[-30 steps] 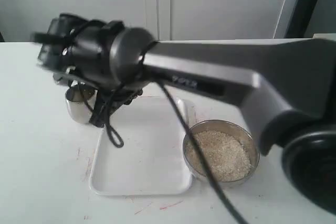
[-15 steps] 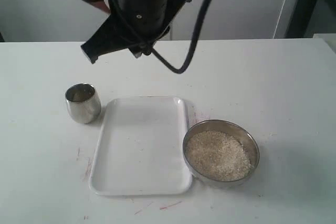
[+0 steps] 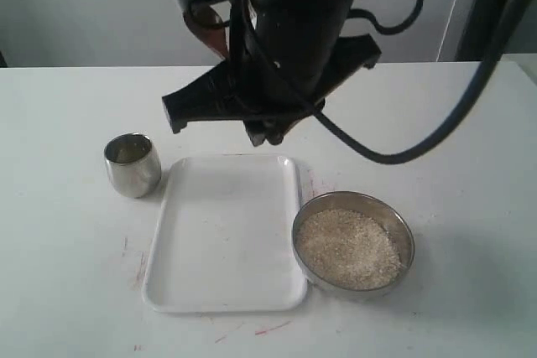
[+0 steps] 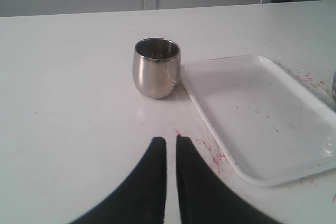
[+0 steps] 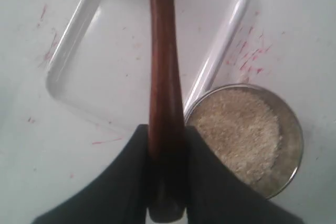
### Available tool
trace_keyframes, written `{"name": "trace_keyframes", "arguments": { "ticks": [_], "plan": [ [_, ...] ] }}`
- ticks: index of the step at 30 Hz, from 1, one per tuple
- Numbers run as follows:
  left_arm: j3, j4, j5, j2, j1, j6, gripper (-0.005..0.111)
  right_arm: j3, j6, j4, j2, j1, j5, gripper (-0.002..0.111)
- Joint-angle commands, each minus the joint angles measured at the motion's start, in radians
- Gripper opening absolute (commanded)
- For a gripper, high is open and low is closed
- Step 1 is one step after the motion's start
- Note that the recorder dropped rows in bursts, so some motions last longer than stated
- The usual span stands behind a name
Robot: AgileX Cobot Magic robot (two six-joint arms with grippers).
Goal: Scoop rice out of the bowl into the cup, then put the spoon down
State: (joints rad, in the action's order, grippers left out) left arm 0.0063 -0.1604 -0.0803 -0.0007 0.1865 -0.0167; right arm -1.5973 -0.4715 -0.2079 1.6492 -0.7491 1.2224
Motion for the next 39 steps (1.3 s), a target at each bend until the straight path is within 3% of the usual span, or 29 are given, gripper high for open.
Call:
{"name": "trace_keyframes", "arguments": {
  "ticks": [1, 5, 17, 39],
  "plan": [
    [-0.006, -0.01, 0.004, 0.001, 0.001, -0.002, 0.014, 0.043, -0.085, 0.093, -0.013, 0.003, -0.001, 0.0],
    [-0.006, -0.01, 0.004, 0.001, 0.001, -0.002, 0.014, 0.066, -0.089, 0.185, -0.013, 0.003, -0.001, 0.0],
    [-0.006, -0.01, 0.004, 0.001, 0.001, -0.002, 0.014, 0.076, -0.15, 0.117, 0.001, 0.003, -0.001, 0.0],
    [-0.006, -0.01, 0.004, 0.001, 0.001, -0.002, 0.014, 0.076, -0.423, 0.064, 0.336, 0.003, -0.2, 0.0]
  ]
}}
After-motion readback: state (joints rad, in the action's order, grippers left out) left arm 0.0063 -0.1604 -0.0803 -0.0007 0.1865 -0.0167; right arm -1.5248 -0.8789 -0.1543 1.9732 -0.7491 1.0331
